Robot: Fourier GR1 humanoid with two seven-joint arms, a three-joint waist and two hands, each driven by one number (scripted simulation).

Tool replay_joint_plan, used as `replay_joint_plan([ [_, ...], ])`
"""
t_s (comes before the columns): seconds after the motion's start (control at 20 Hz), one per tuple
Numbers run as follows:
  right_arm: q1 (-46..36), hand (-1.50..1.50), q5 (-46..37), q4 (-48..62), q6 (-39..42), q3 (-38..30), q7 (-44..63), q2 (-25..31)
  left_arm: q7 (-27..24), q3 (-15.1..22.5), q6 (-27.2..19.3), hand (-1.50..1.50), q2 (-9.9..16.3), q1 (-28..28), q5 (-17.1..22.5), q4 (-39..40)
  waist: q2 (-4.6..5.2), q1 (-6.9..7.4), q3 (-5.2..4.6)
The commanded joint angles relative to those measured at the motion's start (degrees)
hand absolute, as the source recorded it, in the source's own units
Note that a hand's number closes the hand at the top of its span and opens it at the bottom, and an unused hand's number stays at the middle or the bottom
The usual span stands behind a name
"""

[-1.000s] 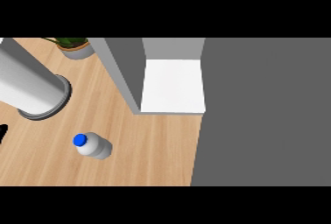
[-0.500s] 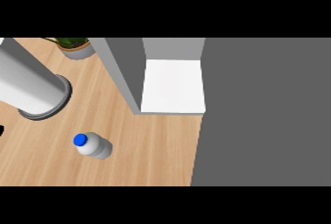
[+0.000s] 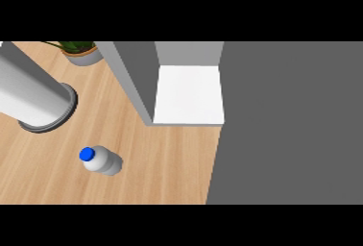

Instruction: Pick up the bottled water, place it into the cabinet and close the cabinet

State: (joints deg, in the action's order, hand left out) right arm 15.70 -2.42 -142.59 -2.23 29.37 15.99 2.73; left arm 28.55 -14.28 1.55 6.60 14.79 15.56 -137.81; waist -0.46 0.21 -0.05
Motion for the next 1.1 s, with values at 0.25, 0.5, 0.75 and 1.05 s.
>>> replay_joint_plan([
  [0.25, -2.12, -1.5, -4.04, -4.76, -1.37, -1.42, 3.07, 3.75, -2.71, -2.11, 3.88, -1.5, -0.59, -0.51, 3.78, 0.34, 0.31, -0.25, 0.03],
  [0.5, -1.1, -1.5, -10.79, -3.41, -5.41, 6.74, 2.1, 2.25, -5.33, -0.23, 4.4, -1.5, -2.21, -0.73, -1.02, 4.32, 0.28, -0.42, 0.0],
  [0.75, -5.45, -1.5, -11.49, -7.41, -7.73, 8.74, 9.08, 2.5, -9.99, 4.77, 3.31, -1.5, -5.67, -2.79, -8.08, 9.72, 0.35, -0.71, -0.06],
  [1.05, -3.42, -1.5, -8.33, -9.26, -7.78, 5.63, 7.91, 6.33, -20.21, 4.01, 4.65, -1.5, -6.52, -1.38, -11.68, 19.7, 0.32, -0.73, -0.04],
])
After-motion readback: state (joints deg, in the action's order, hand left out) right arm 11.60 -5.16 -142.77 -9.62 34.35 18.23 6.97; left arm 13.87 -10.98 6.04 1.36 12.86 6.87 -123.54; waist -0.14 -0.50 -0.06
